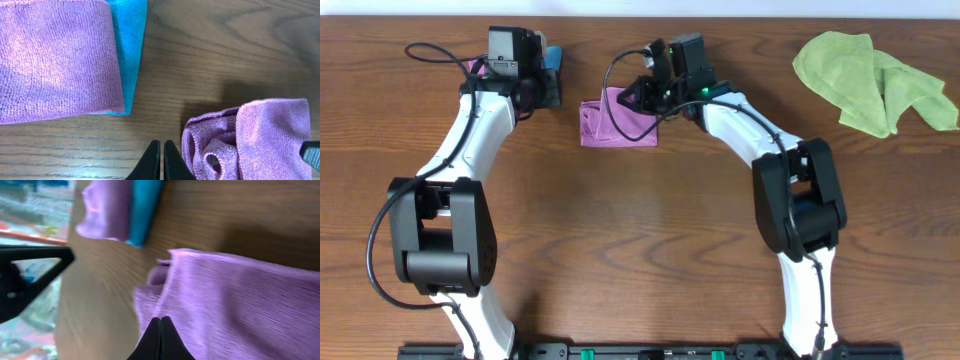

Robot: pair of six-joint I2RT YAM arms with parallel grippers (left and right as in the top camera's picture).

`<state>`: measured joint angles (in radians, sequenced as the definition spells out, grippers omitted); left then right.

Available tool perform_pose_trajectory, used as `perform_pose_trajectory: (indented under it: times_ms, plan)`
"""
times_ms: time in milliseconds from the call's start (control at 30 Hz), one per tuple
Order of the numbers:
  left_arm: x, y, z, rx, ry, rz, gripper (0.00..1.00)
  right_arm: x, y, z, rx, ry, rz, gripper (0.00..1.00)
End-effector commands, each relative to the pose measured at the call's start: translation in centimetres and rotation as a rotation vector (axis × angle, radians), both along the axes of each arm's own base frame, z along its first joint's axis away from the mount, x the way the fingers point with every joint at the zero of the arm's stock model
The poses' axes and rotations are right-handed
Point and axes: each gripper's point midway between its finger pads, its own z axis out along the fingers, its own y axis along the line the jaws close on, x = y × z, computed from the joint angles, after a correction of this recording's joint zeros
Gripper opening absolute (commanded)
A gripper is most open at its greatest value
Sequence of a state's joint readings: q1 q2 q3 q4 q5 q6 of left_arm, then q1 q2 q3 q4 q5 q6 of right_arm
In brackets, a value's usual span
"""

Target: Fold the cloth

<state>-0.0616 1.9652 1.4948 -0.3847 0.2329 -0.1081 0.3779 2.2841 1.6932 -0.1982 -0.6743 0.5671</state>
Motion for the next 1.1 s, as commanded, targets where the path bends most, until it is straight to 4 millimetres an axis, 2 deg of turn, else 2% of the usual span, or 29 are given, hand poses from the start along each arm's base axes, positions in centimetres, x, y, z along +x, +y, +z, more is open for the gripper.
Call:
perform_pose_trajectory:
  times_ms: [0, 233, 567, 767, 933, 1067]
  plan:
    - [0.3, 0.2, 0.9, -0.007, -0.018, 0.006, 0.06, 0.2, 0.7, -0.1, -0.046, -0.049, 0.0, 0.01]
    - [0.3, 0.2, 0.8, -0.007, -0.015, 0.006, 0.06, -0.6, 2.1, -1.2, -0.078, -0.06, 0.024, 0.01]
    - [0.2, 0.2, 0.7, -0.007, -0.011, 0.006, 0.06, -0.7, 2.0, -4.4, -0.11, -0.016, 0.015, 0.01]
    - [0.2, 0.2, 0.7, -0.007, -0.01, 0.006, 0.06, -0.3, 2.5, -4.1, -0.113, -0.063, 0.022, 0.01]
    - [0.2, 0.2, 0.7, -0.007, -0.009, 0.006, 0.06, 0.2, 3.0, -3.0, -0.139, -0.11, 0.039, 0.01]
    - [0.2, 0.2, 0.7, -0.007, -0.009, 0.006, 0.06, -0.5, 3.4, -3.2, -0.187, -0.122, 0.076, 0.01]
